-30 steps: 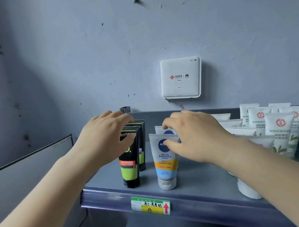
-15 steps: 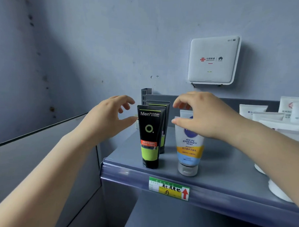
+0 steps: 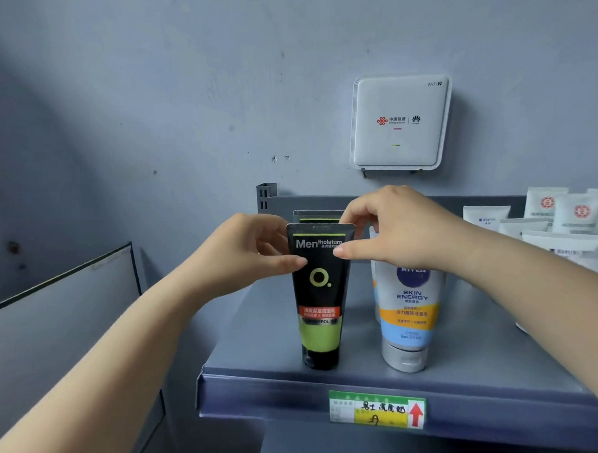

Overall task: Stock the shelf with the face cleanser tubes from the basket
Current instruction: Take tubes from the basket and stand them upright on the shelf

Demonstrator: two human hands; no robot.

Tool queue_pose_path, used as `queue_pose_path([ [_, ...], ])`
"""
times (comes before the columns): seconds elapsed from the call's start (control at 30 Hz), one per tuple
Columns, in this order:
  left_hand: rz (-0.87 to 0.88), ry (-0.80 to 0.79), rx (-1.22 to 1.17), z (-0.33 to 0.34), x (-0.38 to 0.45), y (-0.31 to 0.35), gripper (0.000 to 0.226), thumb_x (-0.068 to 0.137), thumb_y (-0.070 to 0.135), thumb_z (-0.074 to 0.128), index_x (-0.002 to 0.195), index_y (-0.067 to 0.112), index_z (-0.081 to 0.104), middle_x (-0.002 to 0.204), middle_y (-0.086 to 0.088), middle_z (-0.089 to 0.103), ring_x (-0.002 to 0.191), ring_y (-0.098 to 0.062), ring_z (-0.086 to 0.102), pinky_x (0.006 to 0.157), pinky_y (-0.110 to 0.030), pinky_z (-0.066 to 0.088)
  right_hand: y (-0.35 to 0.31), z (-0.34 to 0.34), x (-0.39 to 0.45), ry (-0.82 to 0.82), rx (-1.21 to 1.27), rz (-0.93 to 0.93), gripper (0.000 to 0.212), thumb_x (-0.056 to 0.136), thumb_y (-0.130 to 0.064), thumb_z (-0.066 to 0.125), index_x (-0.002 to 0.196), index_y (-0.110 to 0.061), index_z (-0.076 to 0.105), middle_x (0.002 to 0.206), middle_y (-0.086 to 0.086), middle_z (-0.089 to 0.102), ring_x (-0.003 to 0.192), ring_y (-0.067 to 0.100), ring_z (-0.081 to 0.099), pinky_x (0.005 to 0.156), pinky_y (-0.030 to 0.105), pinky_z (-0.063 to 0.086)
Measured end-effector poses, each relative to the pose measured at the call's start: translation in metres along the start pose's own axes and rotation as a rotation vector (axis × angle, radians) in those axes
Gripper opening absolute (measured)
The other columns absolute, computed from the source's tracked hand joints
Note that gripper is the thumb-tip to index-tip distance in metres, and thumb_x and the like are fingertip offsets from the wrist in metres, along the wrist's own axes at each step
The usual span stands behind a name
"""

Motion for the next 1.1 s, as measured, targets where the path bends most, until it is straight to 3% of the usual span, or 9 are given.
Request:
queue_pose_path([
  [0.07,0.014,-0.028,-0.019,0.005,0.001,-0.005,0.014,0.077,0.016,0.074,0.091,0.016,0.069,0.081,-0.001,0.073,0.069,-0.011,0.065,0.073,-0.033,0.052,-0.002,0.002,0.000,-0.002,-0.006,0.015,0.026,0.076,-0.037,0.071,0.093,-0.017,0.069,0.045,-0.020,0.054,0.054,-0.017,0.046,0.053,0.003,0.035],
  [0.17,0.040,-0.031,-0.041,0.007,0.006,-0.011,0.011,0.077,0.016,0.075,0.083,0.021,0.068,0.070,0.009,0.071,0.067,-0.009,0.064,0.069,-0.028,0.050,-0.004,0.003,0.000,0.002,0.002,0.048,0.024,0.077,-0.033,0.072,0.093,-0.015,0.070,0.042,-0.039,0.045,0.052,-0.019,0.046,0.053,0.003,0.035],
  [0.27,0.057,-0.035,-0.043,0.008,0.010,-0.013,0.013,0.077,0.016,0.075,0.076,0.024,0.065,0.061,0.016,0.067,0.064,-0.007,0.064,0.066,-0.025,0.049,-0.004,0.004,0.000,0.004,0.000,0.064,0.022,0.077,-0.031,0.072,0.094,-0.017,0.070,0.041,-0.039,0.045,0.050,-0.019,0.045,0.052,0.002,0.034],
  [0.43,0.079,-0.053,-0.027,0.009,0.012,-0.015,0.016,0.078,0.017,0.074,0.075,0.027,0.062,0.056,0.020,0.064,0.055,0.000,0.059,0.060,-0.018,0.046,-0.004,0.005,0.001,0.025,-0.037,0.089,0.024,0.077,-0.034,0.072,0.095,-0.017,0.071,0.045,-0.014,0.051,0.052,-0.001,0.048,0.051,0.007,0.035],
  [0.6,0.059,-0.054,-0.025,0.009,0.016,-0.017,0.009,0.079,0.015,0.073,0.085,0.015,0.066,0.053,0.020,0.062,0.048,0.003,0.055,0.054,-0.015,0.045,-0.004,0.008,0.004,0.023,-0.045,0.097,0.029,0.079,-0.033,0.071,0.103,-0.017,0.069,0.069,-0.009,0.060,0.061,0.002,0.048,0.060,0.015,0.037],
  [0.7,0.067,-0.047,-0.034,0.009,0.016,-0.016,0.016,0.079,0.014,0.073,0.074,0.024,0.061,0.051,0.020,0.061,0.047,0.002,0.054,0.052,-0.012,0.044,-0.003,0.008,0.006,0.016,-0.072,0.098,0.030,0.079,-0.034,0.070,0.104,-0.018,0.069,0.084,-0.002,0.068,0.074,0.012,0.054,0.067,0.025,0.037],
  [0.8,0.061,-0.038,-0.016,0.010,0.014,-0.016,0.016,0.078,0.016,0.073,0.075,0.026,0.060,0.056,0.019,0.064,0.050,0.001,0.056,0.055,-0.016,0.046,-0.002,0.009,0.006,0.013,-0.099,0.088,0.031,0.079,-0.037,0.069,0.105,-0.019,0.068,0.089,-0.004,0.070,0.080,0.013,0.055,0.071,0.023,0.034],
  [0.93,0.047,0.115,0.016,0.005,0.012,-0.015,0.024,0.077,0.027,0.073,0.096,0.022,0.061,0.087,0.013,0.065,0.067,-0.011,0.060,0.062,-0.028,0.050,0.002,0.001,0.000,0.061,-0.109,0.082,0.035,0.077,-0.040,0.070,0.108,-0.024,0.064,0.091,-0.012,0.067,0.078,0.001,0.052,0.079,0.025,0.033],
  [1.1,0.207,0.301,0.145,-0.003,0.011,0.006,0.025,0.076,0.033,0.073,0.096,0.028,0.059,0.087,0.018,0.058,0.070,0.006,0.052,0.059,-0.016,0.040,0.021,-0.026,-0.021,0.137,-0.074,0.113,0.026,0.073,-0.039,0.074,0.095,-0.028,0.066,0.079,-0.020,0.060,0.061,-0.013,0.045,0.059,0.005,0.032],
])
Point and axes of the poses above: each hand's wrist, its own x-axis towards the middle knuckle, its own z-axis out of the palm, y = z × x, the point moved 1 cm from there along x, towards the middle knuckle
